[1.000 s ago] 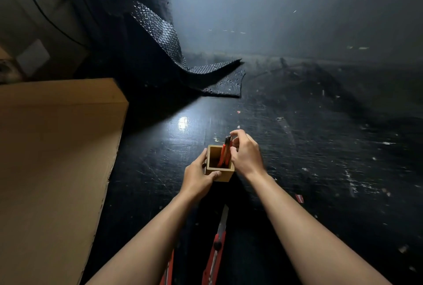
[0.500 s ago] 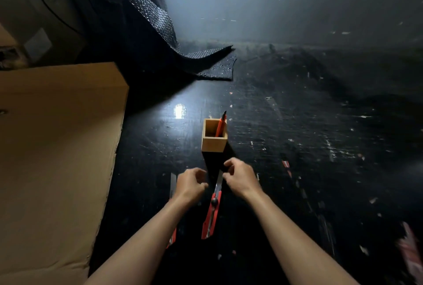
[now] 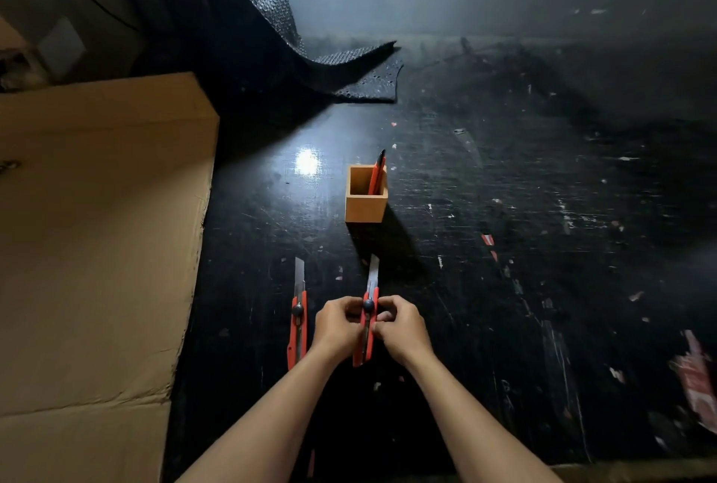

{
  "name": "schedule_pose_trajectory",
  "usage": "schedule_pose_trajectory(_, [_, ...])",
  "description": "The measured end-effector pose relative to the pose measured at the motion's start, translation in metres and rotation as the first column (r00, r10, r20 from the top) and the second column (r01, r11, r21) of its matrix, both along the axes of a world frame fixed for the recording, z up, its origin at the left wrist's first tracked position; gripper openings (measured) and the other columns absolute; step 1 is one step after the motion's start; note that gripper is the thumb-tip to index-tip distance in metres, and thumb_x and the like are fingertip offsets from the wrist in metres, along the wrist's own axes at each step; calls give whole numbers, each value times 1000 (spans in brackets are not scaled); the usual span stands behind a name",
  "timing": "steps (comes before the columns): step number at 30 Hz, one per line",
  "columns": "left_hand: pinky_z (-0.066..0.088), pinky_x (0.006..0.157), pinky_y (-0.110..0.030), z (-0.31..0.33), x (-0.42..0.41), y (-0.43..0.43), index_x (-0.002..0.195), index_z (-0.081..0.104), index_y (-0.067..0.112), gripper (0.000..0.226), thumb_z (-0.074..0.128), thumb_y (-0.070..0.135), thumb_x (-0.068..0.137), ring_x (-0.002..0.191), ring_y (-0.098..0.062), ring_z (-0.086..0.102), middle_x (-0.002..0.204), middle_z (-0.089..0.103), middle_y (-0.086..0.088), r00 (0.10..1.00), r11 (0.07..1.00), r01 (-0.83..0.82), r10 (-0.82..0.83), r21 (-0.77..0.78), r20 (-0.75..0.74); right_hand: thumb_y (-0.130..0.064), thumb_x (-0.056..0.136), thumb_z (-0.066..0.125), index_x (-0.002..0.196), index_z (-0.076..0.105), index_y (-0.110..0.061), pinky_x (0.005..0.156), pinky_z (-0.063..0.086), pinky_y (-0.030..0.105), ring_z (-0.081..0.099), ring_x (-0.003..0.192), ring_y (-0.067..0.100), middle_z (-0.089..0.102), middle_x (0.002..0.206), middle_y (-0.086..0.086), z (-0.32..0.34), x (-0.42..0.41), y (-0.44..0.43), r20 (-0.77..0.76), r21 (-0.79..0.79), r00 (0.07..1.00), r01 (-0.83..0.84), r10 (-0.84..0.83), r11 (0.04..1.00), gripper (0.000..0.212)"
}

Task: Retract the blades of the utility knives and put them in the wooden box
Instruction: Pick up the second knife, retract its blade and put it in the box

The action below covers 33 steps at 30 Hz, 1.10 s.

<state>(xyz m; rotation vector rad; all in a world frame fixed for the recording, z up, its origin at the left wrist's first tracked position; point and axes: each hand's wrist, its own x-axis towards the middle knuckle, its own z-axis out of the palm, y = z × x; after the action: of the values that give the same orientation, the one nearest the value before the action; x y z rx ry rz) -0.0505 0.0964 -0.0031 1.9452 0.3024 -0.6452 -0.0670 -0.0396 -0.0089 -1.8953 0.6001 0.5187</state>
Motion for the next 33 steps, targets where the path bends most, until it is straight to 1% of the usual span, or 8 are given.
schedule_pose_trajectory(4, [61,95,-39,9,-2,3,118,74,16,41,73,-5,83,101,-15,74,106,77,2,998,992,-65,64,-107,-13,7,82,70,104,70,-23,83,64,44,78,81,19,78,83,10,8,-2,-6,60,115,998,21,-29,993,37])
schedule_pose_trajectory(10, [64,89,-46,51,7,11,112,76,23,44,70,-10,83,104,-25,77,108,81,-4,989,944,-104,131,-313,68,8,84,70,117,69,-16,80,65,40,76,94,22,76,99,10,58,8,-12,265,199,963,-2,-51,980,41])
schedule_pose_trajectory(15, [65,77,-31,115,28,8,120,71,8,48,63,-22,83,98,-26,77,110,79,-13,965,892,-58,165,-448,204,13,83,66,117,66,-11,74,63,34,77,91,25,77,99,15,122,29,-19,438,277,896,-53,-77,959,41])
schedule_pose_trajectory(18, [65,74,-34,159,39,8,127,65,-1,47,65,-20,85,97,-33,73,119,74,-21,952,844,-28,186,-535,243,15,84,64,119,64,-9,72,62,32,78,87,25,76,99,20,165,45,-22,547,275,835,-115,-57,955,43])
schedule_pose_trajectory(21, [65,67,-33,202,50,14,127,65,3,46,64,-18,87,81,-27,75,108,78,-18,940,817,9,191,-577,284,15,87,64,122,63,-5,74,64,37,78,86,28,75,101,23,207,60,-21,635,263,771,-155,-50,952,40])
schedule_pose_trajectory(23, [65,68,-34,228,55,18,124,67,8,44,62,-19,89,75,-24,75,94,82,-10,926,808,48,184,-588,329,9,88,67,121,64,-7,78,65,42,78,87,28,77,100,18,232,67,-20,685,232,728,-175,-32,957,37])
schedule_pose_trajectory(26, [65,70,-34,260,61,22,116,70,13,42,62,-19,89,74,-20,79,88,83,-3,892,803,93,194,-588,407,-8,88,77,119,67,-13,79,65,35,78,88,19,79,99,6,263,73,-17,747,147,665,-168,2,975,33])
schedule_pose_trajectory(33, [67,76,-37,294,72,25,125,71,8,45,63,-18,90,91,-28,81,108,81,-14,805,833,139,220,-536,551,-28,95,70,115,68,-30,84,56,23,69,96,6,72,110,-11,306,86,-5,875,-194,442,-56,198,979,20])
